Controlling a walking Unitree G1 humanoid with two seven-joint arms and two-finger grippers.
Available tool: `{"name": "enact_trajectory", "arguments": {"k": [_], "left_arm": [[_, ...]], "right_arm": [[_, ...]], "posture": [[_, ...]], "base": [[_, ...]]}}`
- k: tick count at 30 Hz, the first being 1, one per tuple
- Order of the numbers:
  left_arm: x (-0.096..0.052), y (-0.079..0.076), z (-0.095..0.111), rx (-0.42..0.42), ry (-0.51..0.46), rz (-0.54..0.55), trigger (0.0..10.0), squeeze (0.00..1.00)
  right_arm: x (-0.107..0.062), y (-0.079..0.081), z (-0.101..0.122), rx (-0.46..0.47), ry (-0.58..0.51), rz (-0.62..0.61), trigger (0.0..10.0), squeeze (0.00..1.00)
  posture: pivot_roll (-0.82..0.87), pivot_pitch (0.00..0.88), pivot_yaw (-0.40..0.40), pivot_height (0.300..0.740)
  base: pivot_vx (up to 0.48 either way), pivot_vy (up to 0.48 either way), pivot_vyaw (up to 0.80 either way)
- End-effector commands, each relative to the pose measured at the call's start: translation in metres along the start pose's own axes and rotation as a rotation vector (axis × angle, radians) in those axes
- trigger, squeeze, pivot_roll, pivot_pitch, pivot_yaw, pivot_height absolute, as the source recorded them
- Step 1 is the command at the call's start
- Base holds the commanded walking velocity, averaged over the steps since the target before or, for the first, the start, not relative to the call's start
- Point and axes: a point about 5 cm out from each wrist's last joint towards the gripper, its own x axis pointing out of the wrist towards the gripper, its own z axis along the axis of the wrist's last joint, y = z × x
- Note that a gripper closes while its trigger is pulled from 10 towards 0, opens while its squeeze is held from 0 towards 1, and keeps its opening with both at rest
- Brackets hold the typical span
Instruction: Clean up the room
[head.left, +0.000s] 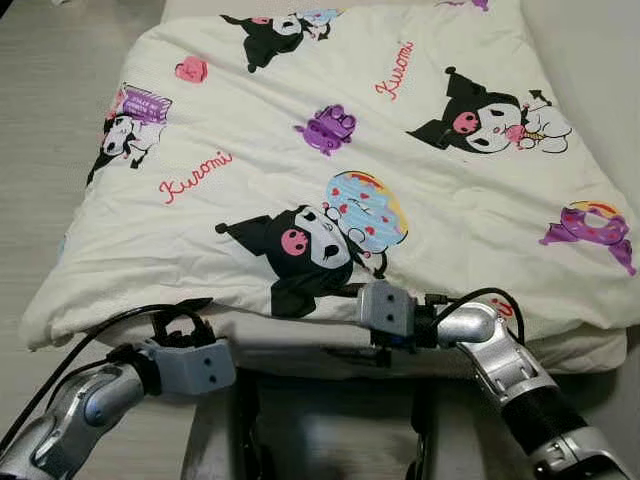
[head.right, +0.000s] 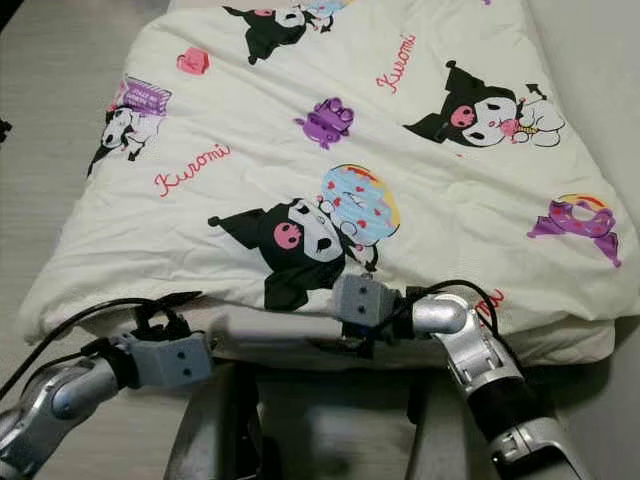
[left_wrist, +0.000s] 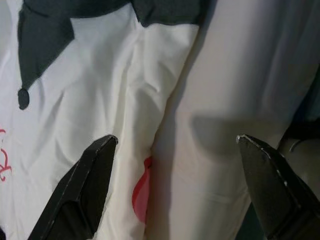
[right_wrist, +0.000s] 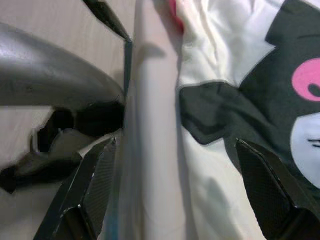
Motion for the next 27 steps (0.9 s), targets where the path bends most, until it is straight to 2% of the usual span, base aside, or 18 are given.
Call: {"name": "enact_trajectory", "arguments": {"k": [1,2,4,5,10,15,21,25,27], "left_arm": [[-0.005,-0.014,-0.011,0.071,0.033,-0.057,10.0,0.00],[-0.005,-0.014,-0.011,0.071,0.033,-0.057,10.0,0.00],[0.000,-0.010,-0.017,0.149,0.060,-0.015,10.0,0.00],[0.002,-0.008,-0.019,0.177,0.072,0.008,10.0,0.00],[0.011,0.000,-0.023,0.218,0.097,0.076,10.0,0.00],[0.014,-0.003,-0.028,0.241,0.108,0.078,10.0,0.00],[0.014,-0.022,-0.039,0.272,0.134,0.017,10.0,0.00],[0.016,-0.024,-0.044,0.295,0.152,0.019,10.0,0.00],[0.018,-0.019,-0.047,0.314,0.168,0.041,10.0,0.00]], "right_arm": [[0.005,0.005,-0.004,-0.091,0.072,-0.012,10.0,0.00],[0.005,0.005,-0.004,-0.091,0.072,-0.012,10.0,0.00],[0.008,0.001,-0.006,-0.153,0.118,-0.072,10.0,0.00],[0.009,-0.003,-0.007,-0.155,0.127,-0.117,10.0,0.00],[0.012,-0.012,-0.011,-0.181,0.173,-0.208,10.0,0.00],[0.014,-0.006,-0.016,-0.211,0.196,-0.182,10.0,0.00],[0.019,0.010,-0.025,-0.215,0.214,-0.109,10.0,0.00],[0.020,0.012,-0.026,-0.210,0.210,-0.096,10.0,0.00],[0.020,0.012,-0.027,-0.219,0.216,-0.103,10.0,0.00]], "posture": [[0.15,0.465,0.062,0.522],[0.15,0.465,0.062,0.522],[0.15,0.467,0.061,0.522],[0.15,0.468,0.062,0.522],[0.15,0.469,0.061,0.522],[0.14,0.469,0.059,0.522],[0.14,0.471,0.054,0.522],[0.14,0.472,0.054,0.522],[0.13,0.472,0.054,0.522]], "base": [[0.000,0.000,0.00],[0.000,0.000,0.00],[0.000,0.000,0.00],[0.000,0.000,0.00],[0.000,0.000,0.00],[0.000,0.000,0.00],[0.000,0.000,0.00],[0.000,0.000,0.00],[0.000,0.000,0.00]]}}
